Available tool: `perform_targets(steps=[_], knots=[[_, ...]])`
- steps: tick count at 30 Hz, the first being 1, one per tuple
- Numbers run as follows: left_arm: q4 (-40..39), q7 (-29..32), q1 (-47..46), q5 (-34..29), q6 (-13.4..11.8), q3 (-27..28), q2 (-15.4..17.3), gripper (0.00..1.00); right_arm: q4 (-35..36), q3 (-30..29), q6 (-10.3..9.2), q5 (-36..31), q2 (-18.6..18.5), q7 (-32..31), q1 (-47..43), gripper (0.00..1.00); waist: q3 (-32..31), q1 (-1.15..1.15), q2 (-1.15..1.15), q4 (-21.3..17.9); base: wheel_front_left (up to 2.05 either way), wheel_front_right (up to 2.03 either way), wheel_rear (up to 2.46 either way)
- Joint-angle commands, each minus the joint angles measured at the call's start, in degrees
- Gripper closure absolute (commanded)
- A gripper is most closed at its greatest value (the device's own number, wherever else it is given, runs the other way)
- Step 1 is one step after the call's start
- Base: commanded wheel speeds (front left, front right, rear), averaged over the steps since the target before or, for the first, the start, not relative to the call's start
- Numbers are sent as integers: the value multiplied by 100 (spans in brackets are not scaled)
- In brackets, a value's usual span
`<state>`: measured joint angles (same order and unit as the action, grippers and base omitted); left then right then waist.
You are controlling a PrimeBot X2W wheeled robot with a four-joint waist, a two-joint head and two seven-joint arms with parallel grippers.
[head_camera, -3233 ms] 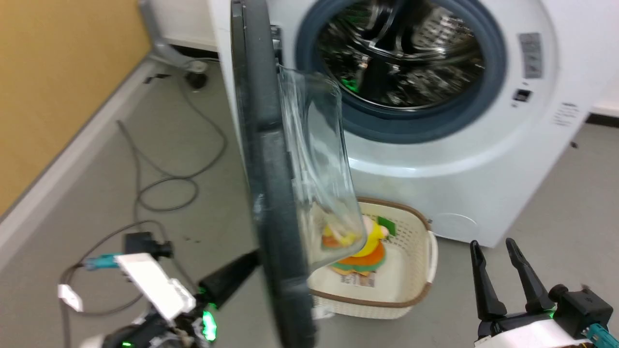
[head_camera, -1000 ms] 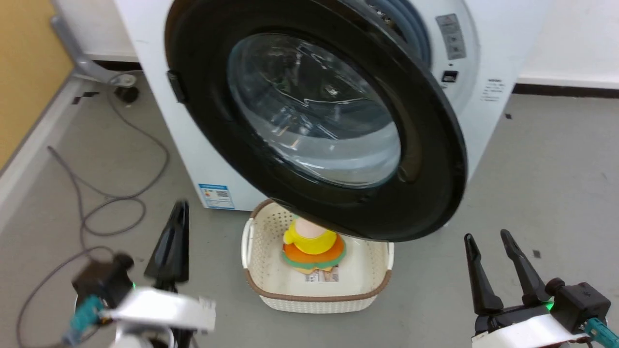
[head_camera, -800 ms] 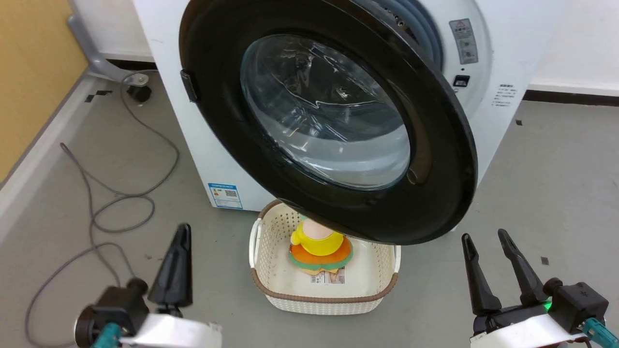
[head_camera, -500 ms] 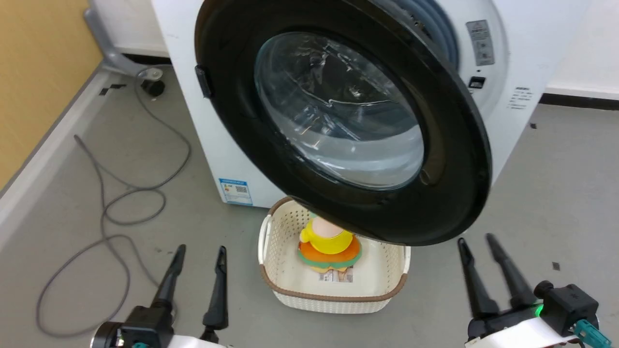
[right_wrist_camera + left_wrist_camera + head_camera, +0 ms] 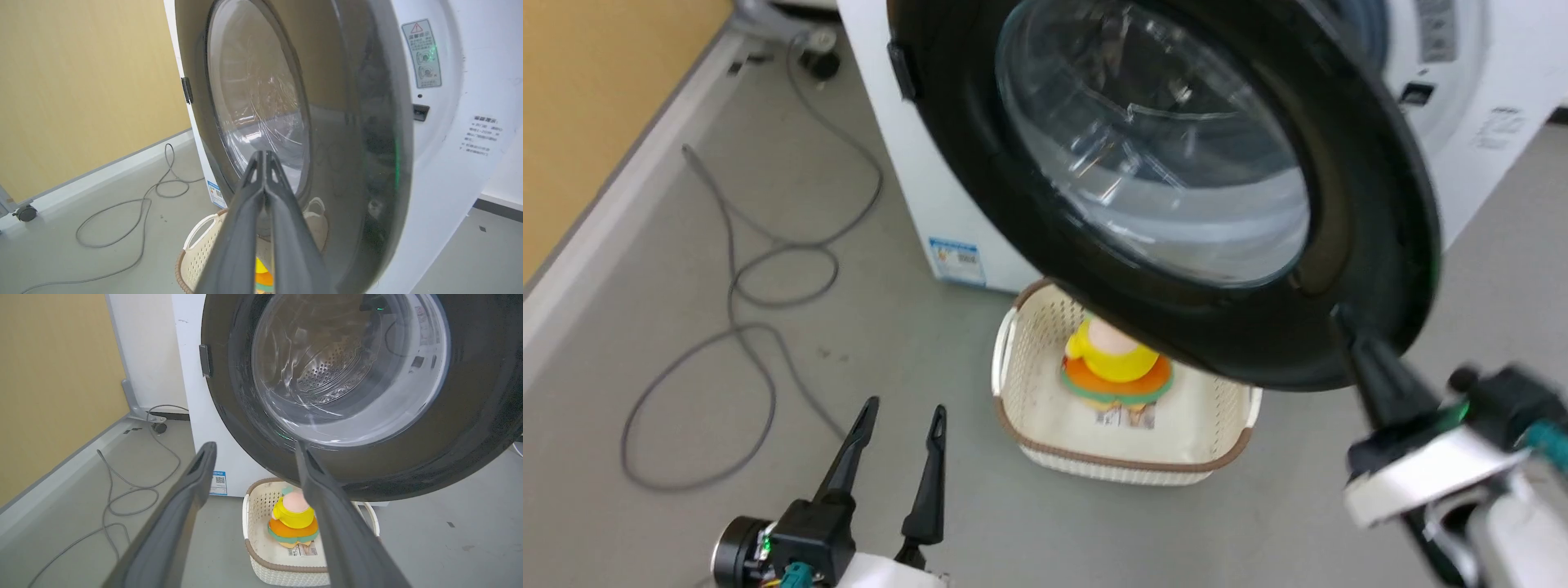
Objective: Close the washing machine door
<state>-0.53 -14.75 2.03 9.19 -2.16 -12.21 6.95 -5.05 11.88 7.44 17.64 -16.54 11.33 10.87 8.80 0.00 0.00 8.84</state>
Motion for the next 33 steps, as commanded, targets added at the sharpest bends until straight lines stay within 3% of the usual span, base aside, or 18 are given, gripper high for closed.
perform_targets(steps=[1, 14, 23, 33], knots=[[-13, -25, -127, -55, 43, 7, -57, 0, -99, 19, 5, 164, -192, -40, 292, 100, 219, 0, 0, 133, 0, 0, 0], [-33, -25, -612, -178, 137, 128, -259, 0, -1249, 37, 5, 1142, -1460, -298, 1961, 100, 998, 0, 0, 499, 0, 0, 0], [-21, -25, -820, -121, 88, 177, -362, 0, -2288, -471, 5, 1842, -1755, -575, 3066, 100, 1283, 0, 0, 699, 0, 0, 0], [-58, -25, -929, -101, 113, 347, -392, 0, -3219, -624, 5, 1854, -1987, -624, 3975, 100, 1408, 0, 0, 819, 0, 0, 0]])
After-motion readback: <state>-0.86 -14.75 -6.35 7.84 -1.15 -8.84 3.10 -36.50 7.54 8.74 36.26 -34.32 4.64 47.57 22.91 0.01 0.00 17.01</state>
